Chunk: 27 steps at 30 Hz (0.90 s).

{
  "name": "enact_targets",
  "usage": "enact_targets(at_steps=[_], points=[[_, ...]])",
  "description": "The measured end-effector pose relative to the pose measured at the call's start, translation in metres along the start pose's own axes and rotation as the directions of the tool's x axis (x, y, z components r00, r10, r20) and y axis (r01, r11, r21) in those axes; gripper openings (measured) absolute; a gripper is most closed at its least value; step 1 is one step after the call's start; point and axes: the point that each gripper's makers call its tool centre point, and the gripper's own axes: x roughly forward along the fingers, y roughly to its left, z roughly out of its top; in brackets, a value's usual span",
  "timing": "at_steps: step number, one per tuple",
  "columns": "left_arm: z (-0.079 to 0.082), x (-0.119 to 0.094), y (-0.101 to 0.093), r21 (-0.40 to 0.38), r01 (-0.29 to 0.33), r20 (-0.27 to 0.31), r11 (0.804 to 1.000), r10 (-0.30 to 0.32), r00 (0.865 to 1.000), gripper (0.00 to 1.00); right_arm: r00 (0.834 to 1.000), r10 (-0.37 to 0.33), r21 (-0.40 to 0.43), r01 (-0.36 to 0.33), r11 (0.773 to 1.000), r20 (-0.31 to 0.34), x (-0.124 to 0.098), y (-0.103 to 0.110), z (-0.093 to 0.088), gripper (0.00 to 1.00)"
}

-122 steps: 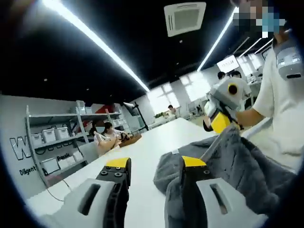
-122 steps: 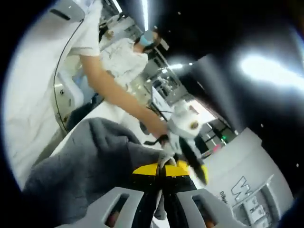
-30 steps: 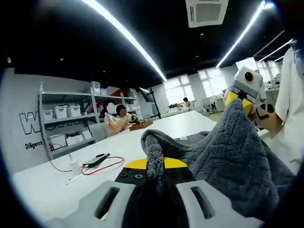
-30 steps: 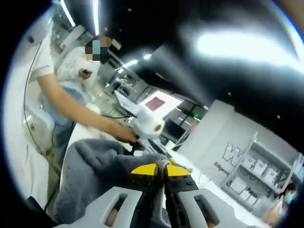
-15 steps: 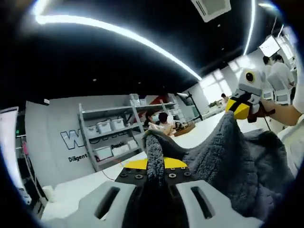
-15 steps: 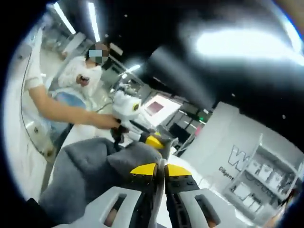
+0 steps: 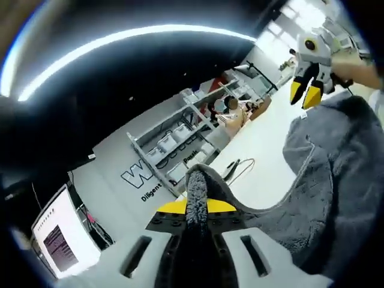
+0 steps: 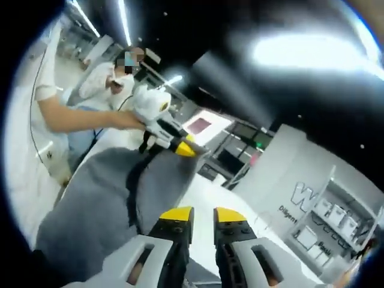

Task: Open the folded towel by lifting each exposed corner and separating the folded layers until the towel lies flat within the target outline without major curled edges

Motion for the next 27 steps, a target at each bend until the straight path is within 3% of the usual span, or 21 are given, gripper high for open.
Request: enact_targets(at_steps=[2, 4, 7, 9, 13, 14, 15, 16, 17, 19, 21, 23, 24, 25, 26, 27], points=[[0.003, 0.0, 0.003, -0.011, -0.011, 0.007, 1.0, 0.011, 1.0, 0.08, 1.0, 0.006, -0.025, -0.006, 1.0, 0.001, -0.004, -0.004, -0.005, 0.15], [0.006, -0.001, 0.006, -0.021, -0.013, 0.011, 1.0, 0.013, 1.0, 0.08, 0.998, -0.048, 0.002, 0.048, 0.999, -0.032, -0.012, -0.021, -0.021, 0.15], [0.003, 0.0, 0.009, 0.011, -0.016, -0.02, 1.0, 0.017, 1.0, 0.08, 0.98, -0.124, 0.137, 0.145, 0.98, -0.157, -0.031, -0.047, -0.066, 0.24], [0.004, -0.001, 0.01, 0.007, -0.016, -0.02, 1.0, 0.016, 1.0, 0.08, 0.961, -0.149, 0.166, 0.19, 0.968, -0.231, -0.043, -0.057, -0.087, 0.29], [0.004, -0.004, 0.014, -0.023, -0.024, -0.009, 0.999, 0.024, 1.0, 0.08, 0.958, -0.168, 0.143, 0.205, 0.968, -0.234, -0.06, -0.069, -0.102, 0.24], [0.0, -0.005, 0.017, -0.035, -0.032, -0.025, 0.999, 0.032, 0.999, 0.08, 0.949, -0.189, 0.158, 0.233, 0.96, -0.251, -0.068, -0.076, -0.112, 0.24], [-0.004, -0.006, 0.019, -0.067, -0.041, -0.038, 0.997, 0.039, 0.999, 0.08, 0.934, -0.208, 0.217, 0.276, 0.936, -0.292, -0.078, -0.081, -0.126, 0.26], [-0.007, -0.008, 0.021, -0.089, -0.043, -0.046, 0.995, 0.039, 0.998, 0.08, 0.923, -0.214, 0.312, 0.315, 0.896, -0.318, -0.084, -0.084, -0.136, 0.3], [-0.008, -0.009, 0.024, -0.086, -0.05, -0.046, 0.995, 0.046, 0.998, 0.08, 0.921, -0.22, 0.351, 0.332, 0.876, -0.322, -0.088, -0.087, -0.137, 0.35], [-0.01, -0.011, 0.026, -0.077, -0.055, -0.048, 0.996, 0.051, 0.998, 0.08, 0.925, -0.236, 0.354, 0.336, 0.873, -0.298, -0.092, -0.093, -0.134, 0.35], [-0.01, -0.016, 0.034, -0.079, -0.081, -0.051, 0.994, 0.077, 0.996, 0.08, 0.923, -0.29, 0.343, 0.366, 0.865, -0.252, -0.106, -0.107, -0.129, 0.28], [-0.01, -0.019, 0.037, -0.097, -0.084, -0.049, 0.992, 0.079, 0.996, 0.08, 0.918, -0.302, 0.34, 0.379, 0.86, -0.259, -0.116, -0.112, -0.136, 0.22], [-0.012, -0.02, 0.039, -0.104, -0.086, -0.052, 0.991, 0.081, 0.995, 0.08, 0.871, -0.337, 0.266, 0.44, 0.858, -0.357, -0.132, -0.118, -0.159, 0.22], [-0.016, -0.021, 0.04, -0.098, -0.081, -0.052, 0.992, 0.076, 0.996, 0.08, 0.846, -0.366, 0.203, 0.465, 0.862, -0.387, -0.139, -0.122, -0.17, 0.24], [-0.021, -0.022, 0.042, -0.097, -0.084, -0.064, 0.992, 0.078, 0.995, 0.08, 0.835, -0.379, 0.156, 0.469, 0.869, -0.398, -0.144, -0.123, -0.18, 0.26], [-0.023, -0.023, 0.043, -0.1, -0.089, -0.072, 0.991, 0.082, 0.994, 0.08, 0.834, -0.379, 0.158, 0.47, 0.868, -0.402, -0.145, -0.122, -0.183, 0.25]])
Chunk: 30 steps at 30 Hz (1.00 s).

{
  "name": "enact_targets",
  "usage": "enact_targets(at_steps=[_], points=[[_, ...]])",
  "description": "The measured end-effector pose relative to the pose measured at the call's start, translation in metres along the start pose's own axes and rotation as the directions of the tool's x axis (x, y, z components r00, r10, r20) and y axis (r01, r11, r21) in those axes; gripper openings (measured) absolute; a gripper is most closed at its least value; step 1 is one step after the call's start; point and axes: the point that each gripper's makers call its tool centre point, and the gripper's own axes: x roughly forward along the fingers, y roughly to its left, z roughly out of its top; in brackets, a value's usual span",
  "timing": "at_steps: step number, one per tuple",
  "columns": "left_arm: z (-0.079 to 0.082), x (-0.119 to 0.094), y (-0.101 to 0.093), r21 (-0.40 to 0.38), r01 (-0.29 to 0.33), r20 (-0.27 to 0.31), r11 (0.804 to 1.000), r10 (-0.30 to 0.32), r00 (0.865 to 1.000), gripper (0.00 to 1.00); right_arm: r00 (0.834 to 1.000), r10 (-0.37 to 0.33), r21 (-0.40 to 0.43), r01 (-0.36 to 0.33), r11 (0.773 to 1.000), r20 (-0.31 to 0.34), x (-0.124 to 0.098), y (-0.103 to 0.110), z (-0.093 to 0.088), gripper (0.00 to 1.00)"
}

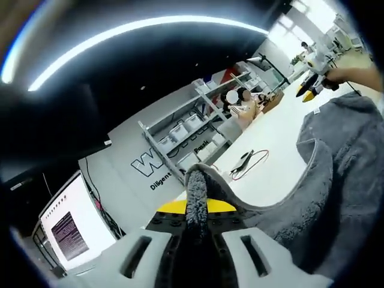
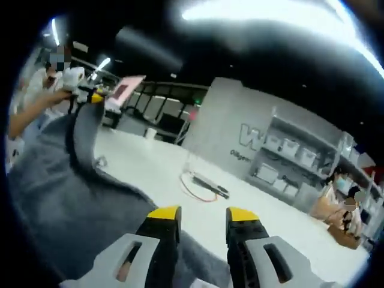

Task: Open the folded towel by lifting each exposed corner and separating the folded layers until the towel lies flat within the target outline without major curled edges

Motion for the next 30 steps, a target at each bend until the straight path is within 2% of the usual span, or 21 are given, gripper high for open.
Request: enact_targets(at_steps=[2, 3, 5, 6, 7, 8, 9, 10, 12, 14, 15, 17, 23, 27, 30], points=[[-0.006, -0.002, 0.006, 0.001, -0.012, -0.015, 1.0, 0.012, 1.0, 0.08, 0.999, 0.001, 0.061, 0.002, 0.998, -0.043, 0.0, -0.003, -0.023, 0.2], [-0.007, -0.003, 0.007, -0.003, -0.015, -0.016, 1.0, 0.015, 1.0, 0.08, 0.999, -0.006, 0.09, 0.01, 0.996, -0.049, 0.0, -0.005, -0.028, 0.2], [-0.007, -0.004, 0.01, -0.014, -0.022, -0.017, 1.0, 0.022, 1.0, 0.08, 0.994, -0.056, 0.15, 0.07, 0.986, -0.094, 0.0, -0.015, -0.045, 0.26], [-0.007, -0.004, 0.01, -0.014, -0.023, -0.017, 1.0, 0.023, 1.0, 0.08, 0.991, -0.066, 0.144, 0.083, 0.986, -0.117, 0.0, -0.016, -0.049, 0.29], [-0.005, -0.005, 0.012, 0.004, -0.036, -0.005, 0.999, 0.036, 0.999, 0.08, 0.978, -0.087, 0.123, 0.111, 0.986, -0.191, 0.001, -0.015, -0.063, 0.33], [-0.004, -0.005, 0.013, 0.027, -0.041, 0.002, 0.999, 0.041, 0.999, 0.08, 0.976, -0.072, 0.126, 0.099, 0.987, -0.204, 0.004, -0.01, -0.067, 0.35], [-0.005, -0.005, 0.012, 0.025, -0.04, -0.005, 0.999, 0.04, 0.999, 0.08, 0.98, -0.049, 0.133, 0.076, 0.988, -0.193, 0.009, -0.006, -0.066, 0.34], [-0.007, -0.005, 0.012, 0.02, -0.035, -0.016, 0.999, 0.036, 0.999, 0.08, 0.977, -0.005, 0.138, 0.035, 0.99, -0.213, 0.014, 0.003, -0.072, 0.31], [-0.009, -0.005, 0.012, 0.006, -0.032, -0.031, 0.999, 0.032, 0.999, 0.08, 0.972, 0.009, 0.144, 0.025, 0.989, -0.233, 0.018, 0.005, -0.078, 0.31], [-0.013, -0.006, 0.015, -0.004, -0.04, -0.051, 0.999, 0.039, 0.998, 0.08, 0.967, -0.006, 0.185, 0.054, 0.981, -0.253, 0.018, 0.005, -0.084, 0.39], [-0.014, -0.007, 0.019, -0.006, -0.05, -0.055, 0.999, 0.05, 0.997, 0.08, 0.968, -0.01, 0.184, 0.058, 0.981, -0.252, 0.015, 0.003, -0.084, 0.4], [-0.015, -0.01, 0.024, -0.008, -0.064, -0.049, 0.998, 0.064, 0.997, 0.08, 0.972, -0.004, 0.187, 0.049, 0.981, -0.234, 0.012, 0.002, -0.082, 0.34], [-0.017, -0.014, 0.033, -0.007, -0.091, -0.056, 0.996, 0.09, 0.994, 0.08, 0.973, 0.022, 0.201, 0.025, 0.979, -0.228, 0.01, 0.015, -0.079, 0.28], [-0.019, -0.014, 0.034, 0.023, -0.096, -0.062, 0.995, 0.097, 0.993, 0.08, 0.972, -0.011, 0.195, 0.058, 0.979, -0.235, 0.007, 0.012, -0.079, 0.35], [-0.018, -0.011, 0.03, 0.008, -0.083, -0.049, 0.997, 0.083, 0.995, 0.08, 0.973, -0.014, 0.19, 0.058, 0.98, -0.228, 0.005, 0.013, -0.079, 0.36]])
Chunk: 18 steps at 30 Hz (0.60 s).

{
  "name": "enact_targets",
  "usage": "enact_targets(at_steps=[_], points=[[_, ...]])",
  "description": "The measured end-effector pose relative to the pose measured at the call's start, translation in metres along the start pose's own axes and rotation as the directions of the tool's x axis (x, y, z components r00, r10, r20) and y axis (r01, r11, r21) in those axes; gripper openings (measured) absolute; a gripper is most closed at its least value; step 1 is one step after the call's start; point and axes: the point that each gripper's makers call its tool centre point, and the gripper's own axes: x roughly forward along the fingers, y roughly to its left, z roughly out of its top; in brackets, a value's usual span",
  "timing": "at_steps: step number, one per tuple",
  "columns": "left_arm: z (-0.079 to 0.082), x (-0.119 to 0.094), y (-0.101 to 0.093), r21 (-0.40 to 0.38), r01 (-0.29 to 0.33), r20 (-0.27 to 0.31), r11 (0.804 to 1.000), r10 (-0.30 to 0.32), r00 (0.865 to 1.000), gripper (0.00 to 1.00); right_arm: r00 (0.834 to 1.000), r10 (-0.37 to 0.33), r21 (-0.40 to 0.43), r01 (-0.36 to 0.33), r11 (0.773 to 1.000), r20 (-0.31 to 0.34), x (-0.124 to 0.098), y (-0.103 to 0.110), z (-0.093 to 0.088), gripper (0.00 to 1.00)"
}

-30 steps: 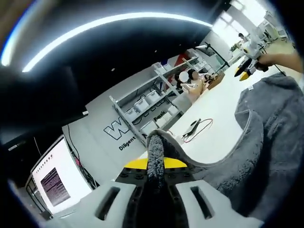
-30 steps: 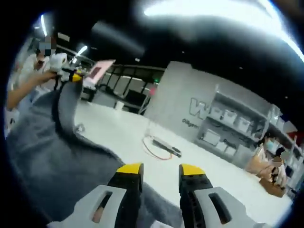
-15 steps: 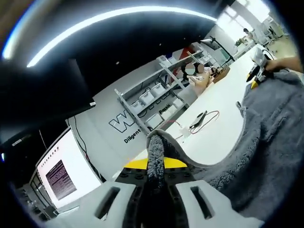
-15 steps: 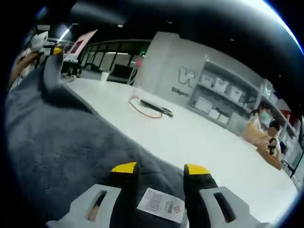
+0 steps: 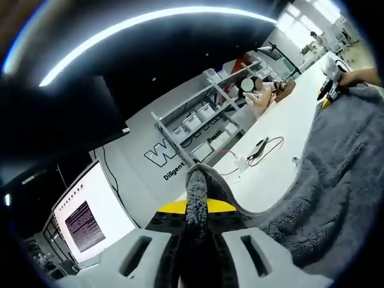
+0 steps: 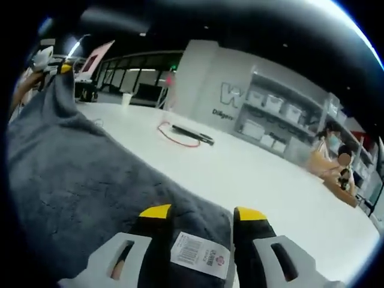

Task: Open the folded towel by lifting each exposed corner and separating the folded layers until the towel lies flat within the target outline without major curled edges

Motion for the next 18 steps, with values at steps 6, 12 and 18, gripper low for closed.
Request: enact_targets(at_steps=[6, 12, 18], points=[[-0.004, 0.004, -0.006, 0.008, 0.014, -0.016, 1.0, -0.013, 1.0, 0.08, 0.999, -0.044, 0.015, 0.044, 0.999, -0.016, -0.008, -0.007, -0.002, 0.42], [-0.003, 0.009, -0.014, 0.112, 0.019, -0.014, 0.994, -0.018, 1.0, 0.08, 0.999, -0.043, -0.023, 0.042, 0.999, -0.021, -0.016, -0.003, -0.003, 0.37], [-0.01, 0.012, -0.016, 0.125, 0.021, -0.032, 0.992, -0.018, 0.999, 0.09, 0.998, -0.05, -0.041, 0.049, 0.998, -0.026, -0.023, 0.003, -0.004, 0.32]])
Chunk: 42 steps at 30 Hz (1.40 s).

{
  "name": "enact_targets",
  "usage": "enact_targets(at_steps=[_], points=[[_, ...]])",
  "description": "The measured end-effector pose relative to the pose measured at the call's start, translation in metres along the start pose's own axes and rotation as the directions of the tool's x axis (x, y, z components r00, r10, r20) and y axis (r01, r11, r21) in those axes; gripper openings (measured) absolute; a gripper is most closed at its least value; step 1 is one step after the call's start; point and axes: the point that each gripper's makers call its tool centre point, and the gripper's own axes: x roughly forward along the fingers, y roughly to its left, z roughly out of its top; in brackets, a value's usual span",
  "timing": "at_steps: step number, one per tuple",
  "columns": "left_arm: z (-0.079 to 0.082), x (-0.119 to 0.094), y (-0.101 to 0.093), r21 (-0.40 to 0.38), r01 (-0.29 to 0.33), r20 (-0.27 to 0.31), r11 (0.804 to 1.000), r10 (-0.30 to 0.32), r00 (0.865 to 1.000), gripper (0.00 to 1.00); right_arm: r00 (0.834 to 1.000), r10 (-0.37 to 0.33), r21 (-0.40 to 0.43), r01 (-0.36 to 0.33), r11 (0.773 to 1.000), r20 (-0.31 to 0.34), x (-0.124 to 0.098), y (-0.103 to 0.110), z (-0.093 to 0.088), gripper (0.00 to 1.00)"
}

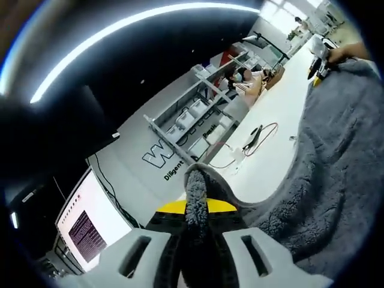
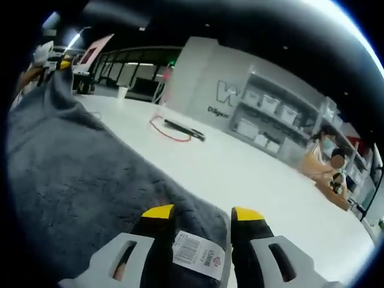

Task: Open the folded towel by lifting each exposed corner and separating the folded layers until the towel lies flat within the target outline without major curled edges

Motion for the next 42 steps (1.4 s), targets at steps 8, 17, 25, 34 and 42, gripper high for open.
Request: enact_targets(at_steps=[8, 17, 25, 34, 42], points=[[-0.022, 0.016, -0.012, 0.044, 0.023, -0.054, 0.999, -0.021, 0.998, 0.09, 1.0, -0.011, -0.007, 0.011, 1.0, 0.008, -0.003, 0.002, -0.001, 0.3], [-0.034, 0.024, -0.028, 0.109, 0.069, -0.094, 0.992, -0.059, 0.994, 0.09, 1.0, 0.02, 0.06, -0.021, 0.998, 0.009, 0.004, -0.002, -0.004, 0.21], [-0.067, 0.03, -0.039, 0.157, 0.108, -0.206, 0.982, -0.075, 0.976, 0.1, 1.0, 0.003, 0.016, -0.003, 1.0, 0.022, 0.007, -0.003, -0.003, 0.19], [-0.109, 0.041, -0.054, 0.173, 0.216, -0.328, 0.961, -0.151, 0.933, 0.21, 0.999, -0.033, 0.009, 0.032, 0.999, 0.033, 0.011, -0.015, -0.004, 0.26], [-0.069, 0.025, -0.012, 0.098, 0.053, -0.201, 0.994, -0.033, 0.979, 0.6, 0.998, -0.043, -0.046, 0.045, 0.998, 0.038, 0.018, -0.023, -0.003, 0.25]])
